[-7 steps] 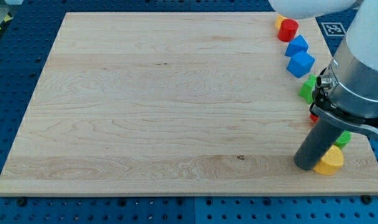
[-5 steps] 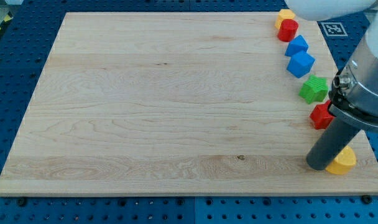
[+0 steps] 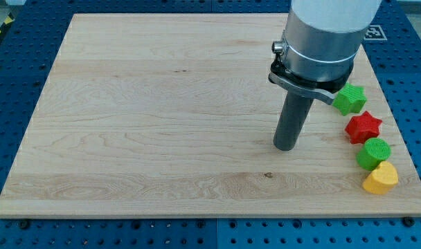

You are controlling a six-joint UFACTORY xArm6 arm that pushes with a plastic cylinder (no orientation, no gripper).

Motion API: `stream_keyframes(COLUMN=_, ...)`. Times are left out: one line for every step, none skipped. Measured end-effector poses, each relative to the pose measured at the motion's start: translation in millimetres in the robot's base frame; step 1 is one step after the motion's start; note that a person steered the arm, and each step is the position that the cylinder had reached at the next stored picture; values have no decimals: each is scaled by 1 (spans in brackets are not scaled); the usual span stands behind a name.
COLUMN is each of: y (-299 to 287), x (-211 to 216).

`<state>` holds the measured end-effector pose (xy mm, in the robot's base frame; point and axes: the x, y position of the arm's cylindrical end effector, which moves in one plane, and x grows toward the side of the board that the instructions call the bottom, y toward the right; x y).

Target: Move your arm to the center

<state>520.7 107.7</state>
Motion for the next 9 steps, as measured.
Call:
stream_keyframes(y=0, x=0)
stream_keyframes(y=0, x=32)
stream_keyframes(y=0, x=83)
stream_keyframes(y=0, x=95)
stream_keyframes(y=0, x=95)
stream_keyframes(y=-31, x=77)
stream_keyframes(y=-90, x=19)
stream_keyframes(y=-148, x=-14)
stream_keyframes(y=-148, x=-14)
